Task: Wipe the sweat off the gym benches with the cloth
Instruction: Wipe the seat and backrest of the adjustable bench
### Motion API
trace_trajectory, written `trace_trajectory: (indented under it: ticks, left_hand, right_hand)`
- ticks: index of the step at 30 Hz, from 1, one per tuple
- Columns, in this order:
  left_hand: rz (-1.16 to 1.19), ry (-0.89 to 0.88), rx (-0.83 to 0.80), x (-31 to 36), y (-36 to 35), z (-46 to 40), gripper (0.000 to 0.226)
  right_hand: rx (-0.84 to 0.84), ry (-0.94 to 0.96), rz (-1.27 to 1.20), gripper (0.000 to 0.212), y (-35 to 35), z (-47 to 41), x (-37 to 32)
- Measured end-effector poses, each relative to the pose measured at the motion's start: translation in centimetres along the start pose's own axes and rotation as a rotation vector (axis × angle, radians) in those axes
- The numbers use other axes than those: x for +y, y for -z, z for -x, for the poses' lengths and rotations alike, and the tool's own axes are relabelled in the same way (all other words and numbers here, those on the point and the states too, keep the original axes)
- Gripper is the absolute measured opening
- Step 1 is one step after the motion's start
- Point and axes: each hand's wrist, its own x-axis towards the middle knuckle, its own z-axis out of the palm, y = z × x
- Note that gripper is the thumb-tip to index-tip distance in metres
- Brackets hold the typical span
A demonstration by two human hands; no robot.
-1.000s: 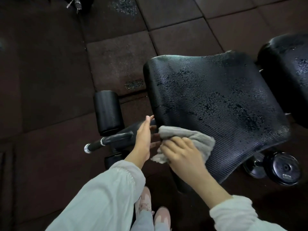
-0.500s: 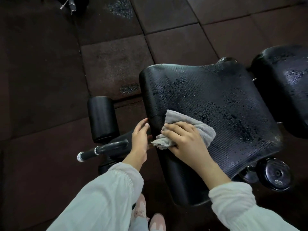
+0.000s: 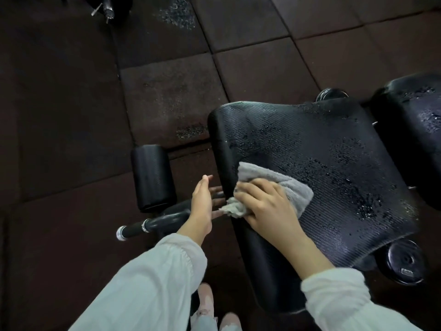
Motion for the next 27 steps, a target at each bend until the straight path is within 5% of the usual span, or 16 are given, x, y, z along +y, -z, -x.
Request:
trace_trajectory:
  ticks: [5, 9, 13, 16, 22, 27]
  left_hand:
    - [0.042, 0.024, 0.0, 0.0, 0.2, -0.1, 0.041]
    - [0.032, 0.038, 0.008, 0.1, 0.6, -0.4, 0.052]
    - [-0.021, -0.021, 0.011, 1.2, 0.9, -0.7, 0.038]
    - [-0.031, -0.061, -0.025, 2.2, 0.6, -1.2, 0.025]
    - [-0.015, -0.159, -0.033, 2.6, -0.9, -1.6, 0.035]
    - [0.004, -0.306, 0.013, 3.1, -2.3, -1.5, 0.044]
  right_hand:
    - [0.027, -0.123, 0.059, 0.034, -0.6, -3.1, -0.9]
    - [-0.08, 0.016, 0.22, 0.033, -2.8, -6.1, -3.0]
    - [-0.099, 0.105, 0.118, 0.031, -1.9, -3.7, -1.8]
    - [0.032, -0.039, -0.04, 0.033, -0.6, -1.4, 0.2]
    - [0.145, -0.41, -0.068, 0.056, -1.1, -6.0, 2.1]
    - [-0.015, -0.132, -0.103, 0.052, -1.0, -5.7, 1.4]
